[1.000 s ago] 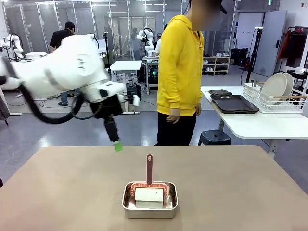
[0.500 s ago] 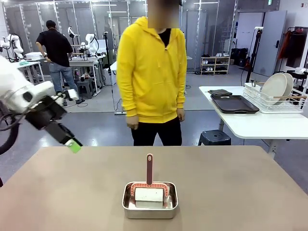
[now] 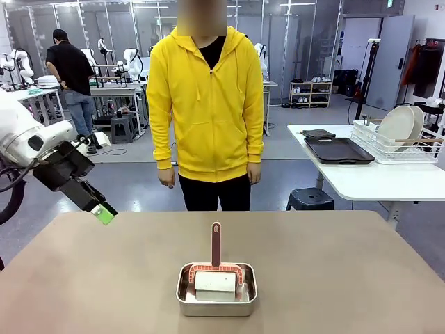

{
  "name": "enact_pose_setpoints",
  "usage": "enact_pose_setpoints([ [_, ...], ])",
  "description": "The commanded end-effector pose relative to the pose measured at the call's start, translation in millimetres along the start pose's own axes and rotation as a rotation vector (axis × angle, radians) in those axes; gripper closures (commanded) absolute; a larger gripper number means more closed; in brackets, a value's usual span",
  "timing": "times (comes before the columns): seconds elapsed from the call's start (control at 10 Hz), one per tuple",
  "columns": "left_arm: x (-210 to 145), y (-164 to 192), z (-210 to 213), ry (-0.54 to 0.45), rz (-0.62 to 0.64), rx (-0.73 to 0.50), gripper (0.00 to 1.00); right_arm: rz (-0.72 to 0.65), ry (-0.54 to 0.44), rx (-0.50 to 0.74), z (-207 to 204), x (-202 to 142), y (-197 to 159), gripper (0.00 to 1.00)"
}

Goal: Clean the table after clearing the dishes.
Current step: Place the Lint Roller back on top of the Airtight Container.

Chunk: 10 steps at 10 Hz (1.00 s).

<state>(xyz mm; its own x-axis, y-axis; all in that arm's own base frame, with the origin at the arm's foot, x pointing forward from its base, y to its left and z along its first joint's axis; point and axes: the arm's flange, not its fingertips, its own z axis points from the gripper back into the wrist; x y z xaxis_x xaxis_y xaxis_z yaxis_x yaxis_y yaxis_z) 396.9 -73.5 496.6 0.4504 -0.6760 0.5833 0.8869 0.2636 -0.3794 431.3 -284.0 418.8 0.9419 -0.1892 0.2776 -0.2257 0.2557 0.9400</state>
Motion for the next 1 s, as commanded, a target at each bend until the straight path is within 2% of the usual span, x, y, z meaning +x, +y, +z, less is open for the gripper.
enact_pose_setpoints([
  [0.0,1.7,1.0,3.1,-0.01,0.011,0.015,0.0,-0.007,-0.008,0.002,-4.2,-3.5,4.3,0.05],
  [0.9,1.7,1.0,3.1,-0.01,0.011,0.015,0.0,-0.007,-0.008,0.002,-4.2,-3.5,4.3,0.05],
])
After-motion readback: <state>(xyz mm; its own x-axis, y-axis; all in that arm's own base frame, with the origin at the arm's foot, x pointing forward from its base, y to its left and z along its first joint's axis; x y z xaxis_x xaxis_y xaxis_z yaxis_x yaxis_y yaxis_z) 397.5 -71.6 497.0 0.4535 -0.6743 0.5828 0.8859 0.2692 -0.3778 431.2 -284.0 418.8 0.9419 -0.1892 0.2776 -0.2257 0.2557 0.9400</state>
